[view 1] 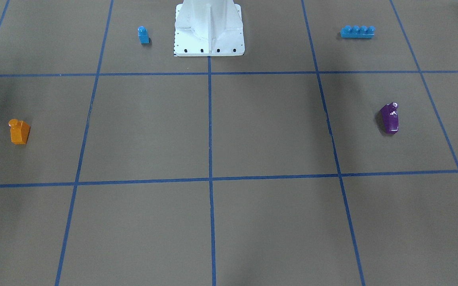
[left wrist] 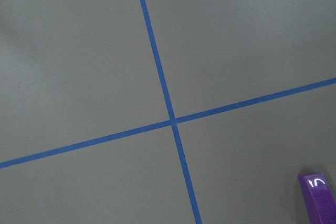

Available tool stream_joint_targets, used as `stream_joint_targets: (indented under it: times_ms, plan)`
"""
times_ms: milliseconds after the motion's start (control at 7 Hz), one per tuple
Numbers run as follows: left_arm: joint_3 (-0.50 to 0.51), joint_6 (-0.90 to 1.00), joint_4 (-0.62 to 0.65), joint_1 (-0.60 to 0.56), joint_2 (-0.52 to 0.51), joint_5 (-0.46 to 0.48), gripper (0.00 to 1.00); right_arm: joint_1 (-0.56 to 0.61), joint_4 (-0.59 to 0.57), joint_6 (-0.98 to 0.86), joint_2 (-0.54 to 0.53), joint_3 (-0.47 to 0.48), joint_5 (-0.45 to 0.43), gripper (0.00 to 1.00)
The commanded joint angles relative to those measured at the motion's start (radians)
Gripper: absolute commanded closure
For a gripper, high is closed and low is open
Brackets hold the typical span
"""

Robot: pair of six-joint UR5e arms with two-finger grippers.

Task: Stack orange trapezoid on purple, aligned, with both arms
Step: 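Lower the left gripper onto the purple block and close it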

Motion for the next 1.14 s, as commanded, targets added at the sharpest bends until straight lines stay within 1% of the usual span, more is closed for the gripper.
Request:
stream_joint_targets:
  times_ms: [0,143,286,429,571,714,857,1000]
  plan:
    - [0.009,-0.161,-0.051,0.153,0.005,0.009,0.0,-0.09,0.01,0.103,0.022,0.0,-0.101,0.0]
    - [0.011,-0.377,-0.162,0.222,0.021,0.01,0.0,-0.097,0.028,0.105,0.02,-0.005,-0.107,0.0]
    - [0.015,-0.555,-0.296,0.306,0.064,0.027,0.0,-0.098,0.03,0.108,0.02,-0.005,-0.106,0.0]
    - [0.015,-0.683,-0.394,0.381,0.106,0.064,0.0,-0.098,0.03,0.109,0.02,-0.003,-0.106,0.0]
    - [0.014,-0.783,-0.433,0.466,0.115,0.101,0.0,-0.098,0.03,0.108,0.019,-0.003,-0.106,0.0]
    - [0.015,-0.89,-0.479,0.57,0.117,0.177,0.0,-0.098,0.03,0.109,0.019,0.0,-0.106,0.0]
    - [0.017,-0.931,-0.492,0.656,0.115,0.246,0.0,-0.098,0.03,0.115,0.017,0.003,-0.106,0.0]
    - [0.017,-0.927,-0.492,0.69,0.114,0.254,0.0,-0.098,0.03,0.115,0.014,0.003,-0.106,0.0]
